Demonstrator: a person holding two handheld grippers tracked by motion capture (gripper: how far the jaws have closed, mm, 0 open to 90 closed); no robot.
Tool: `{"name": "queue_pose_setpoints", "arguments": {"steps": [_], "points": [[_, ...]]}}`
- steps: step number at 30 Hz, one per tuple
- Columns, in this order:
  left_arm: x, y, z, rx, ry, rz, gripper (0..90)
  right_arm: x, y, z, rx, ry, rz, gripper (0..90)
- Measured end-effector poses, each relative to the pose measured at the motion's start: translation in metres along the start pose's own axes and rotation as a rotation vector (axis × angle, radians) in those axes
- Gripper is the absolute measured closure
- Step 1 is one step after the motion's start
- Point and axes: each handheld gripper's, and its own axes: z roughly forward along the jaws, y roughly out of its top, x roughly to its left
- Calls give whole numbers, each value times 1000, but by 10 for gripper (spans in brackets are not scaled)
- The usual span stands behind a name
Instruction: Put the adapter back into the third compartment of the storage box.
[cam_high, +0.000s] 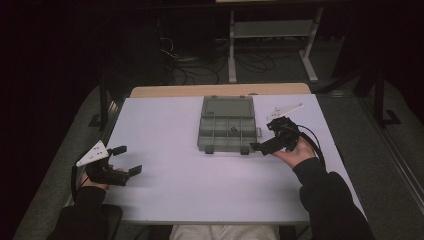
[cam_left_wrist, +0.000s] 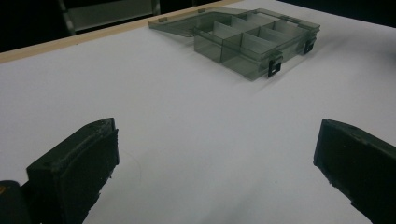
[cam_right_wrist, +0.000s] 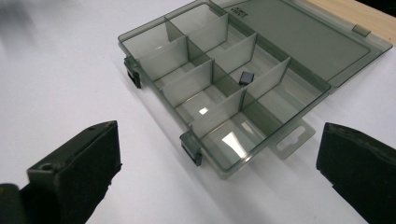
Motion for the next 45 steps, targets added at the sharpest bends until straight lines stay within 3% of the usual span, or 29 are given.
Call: {"name": "queue_pose_setpoints", "arguments": {"steps": [18,22,36,40,45], "points": [[-1,0,0,-2,0,-1,0,2,-32,-18,-76,6,59,0],[0,0,0,-3,-2,-3,0,4,-45,-23,-127,-11,80,0],[0,1,1,-2,-3,-1,0,12,-75,-35,-201,-51,94,0],[-1,1,1,-5,-5,2,0,13,-84,-40,-254,-53,106,0],[-1,1,0,-6,-5,-1,0,14,-94,-40,-253,-59,112,0]]}}
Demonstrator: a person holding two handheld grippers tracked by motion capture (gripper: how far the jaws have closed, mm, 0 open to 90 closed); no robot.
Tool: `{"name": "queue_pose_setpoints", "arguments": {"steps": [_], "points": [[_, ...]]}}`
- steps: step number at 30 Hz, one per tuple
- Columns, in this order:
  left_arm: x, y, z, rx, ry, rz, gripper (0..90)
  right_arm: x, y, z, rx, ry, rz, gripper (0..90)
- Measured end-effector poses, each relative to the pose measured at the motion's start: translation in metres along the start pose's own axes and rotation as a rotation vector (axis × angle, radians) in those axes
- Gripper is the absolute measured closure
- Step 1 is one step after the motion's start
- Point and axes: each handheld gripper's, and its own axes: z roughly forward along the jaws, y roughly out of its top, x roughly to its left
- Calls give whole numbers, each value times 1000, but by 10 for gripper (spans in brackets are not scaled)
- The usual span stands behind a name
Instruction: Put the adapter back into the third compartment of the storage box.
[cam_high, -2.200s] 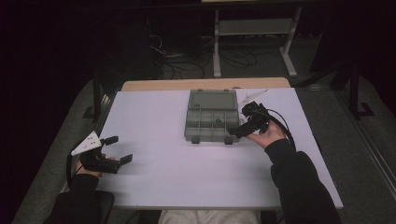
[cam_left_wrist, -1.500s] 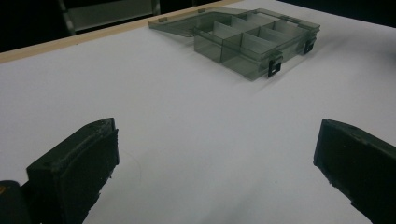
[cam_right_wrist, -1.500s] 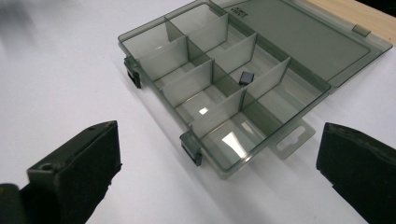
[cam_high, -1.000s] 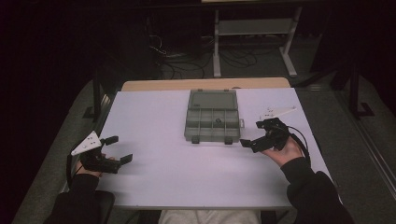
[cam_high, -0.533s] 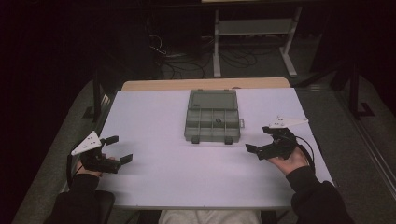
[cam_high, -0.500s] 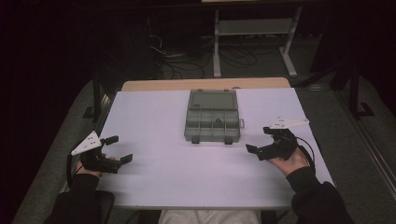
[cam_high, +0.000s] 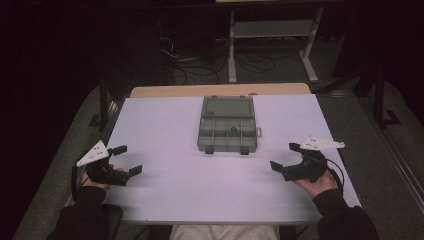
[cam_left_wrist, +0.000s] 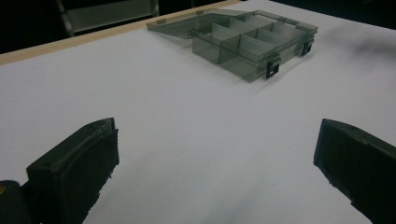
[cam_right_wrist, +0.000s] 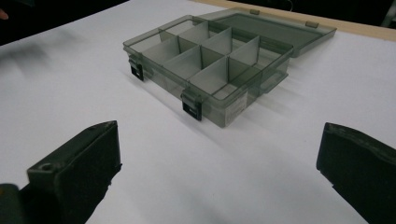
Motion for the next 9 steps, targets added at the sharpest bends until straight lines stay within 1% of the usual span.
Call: {"name": "queue_pose_setpoints", "arguments": {"steps": [4,9], "points": [[0,0,0,-1,0,-1,0,1,-5,-3,-4,-9,-11,0],[0,0,0,0,1,1,0,1,-10,-6,-5,-18,-10,0]]}}
